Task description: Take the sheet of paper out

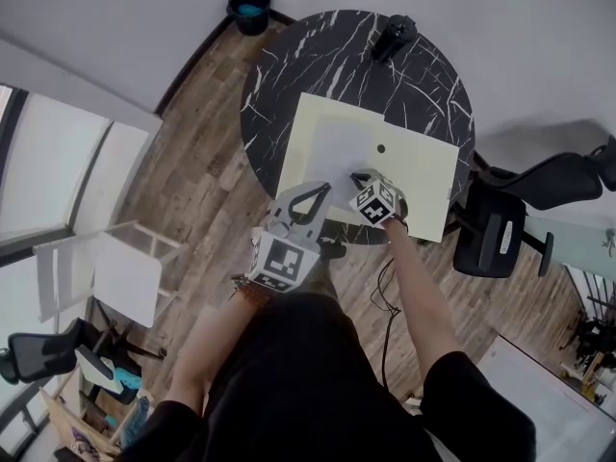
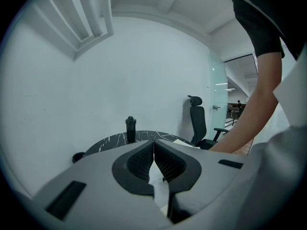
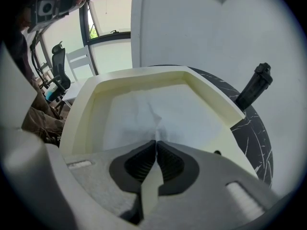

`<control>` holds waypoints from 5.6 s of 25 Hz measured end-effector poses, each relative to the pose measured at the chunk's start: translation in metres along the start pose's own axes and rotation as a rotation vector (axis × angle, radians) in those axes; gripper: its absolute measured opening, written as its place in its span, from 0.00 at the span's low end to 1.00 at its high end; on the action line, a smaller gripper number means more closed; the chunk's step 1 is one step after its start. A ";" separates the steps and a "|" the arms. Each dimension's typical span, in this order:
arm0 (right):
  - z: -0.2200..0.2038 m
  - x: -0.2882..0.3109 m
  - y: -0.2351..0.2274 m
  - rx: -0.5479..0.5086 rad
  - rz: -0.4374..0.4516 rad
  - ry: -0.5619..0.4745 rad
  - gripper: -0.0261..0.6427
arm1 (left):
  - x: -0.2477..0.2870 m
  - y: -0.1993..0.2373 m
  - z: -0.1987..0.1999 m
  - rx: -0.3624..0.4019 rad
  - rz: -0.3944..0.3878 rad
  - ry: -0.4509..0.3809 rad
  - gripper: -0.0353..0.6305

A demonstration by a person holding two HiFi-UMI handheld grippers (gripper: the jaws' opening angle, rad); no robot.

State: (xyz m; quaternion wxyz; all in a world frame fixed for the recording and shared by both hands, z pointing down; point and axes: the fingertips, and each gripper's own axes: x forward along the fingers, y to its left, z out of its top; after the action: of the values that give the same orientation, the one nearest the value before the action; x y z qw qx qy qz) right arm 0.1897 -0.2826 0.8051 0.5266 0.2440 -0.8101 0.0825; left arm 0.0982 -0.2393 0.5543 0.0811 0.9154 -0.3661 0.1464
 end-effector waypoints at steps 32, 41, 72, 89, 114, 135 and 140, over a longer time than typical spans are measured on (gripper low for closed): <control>0.001 -0.042 0.007 0.033 -0.072 0.011 0.04 | -0.050 -0.009 0.010 0.031 0.017 -0.047 0.06; 0.005 -0.054 0.009 0.029 -0.099 0.006 0.04 | -0.061 -0.012 0.019 0.048 0.021 -0.080 0.06; 0.011 -0.090 0.021 0.062 -0.219 -0.027 0.04 | -0.100 -0.033 0.024 0.093 0.015 -0.101 0.06; 0.018 -0.122 0.026 0.081 -0.325 -0.083 0.04 | -0.124 -0.039 0.025 0.108 0.035 -0.126 0.06; 0.051 -0.211 0.035 0.128 -0.479 -0.284 0.04 | -0.139 -0.066 0.052 0.160 0.001 -0.199 0.06; 0.134 -0.319 0.081 0.248 -0.624 -0.621 0.04 | -0.175 -0.061 0.061 0.171 0.040 -0.277 0.06; 0.145 -0.328 0.096 0.266 -0.626 -0.655 0.04 | -0.183 -0.058 0.065 0.175 0.054 -0.296 0.06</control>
State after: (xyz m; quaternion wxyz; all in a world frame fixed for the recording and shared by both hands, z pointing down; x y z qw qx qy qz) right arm 0.1324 -0.1551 0.4612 0.2069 0.5551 -0.8035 -0.0586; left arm 0.0266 -0.0959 0.4305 -0.0579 0.9203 -0.3845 0.0434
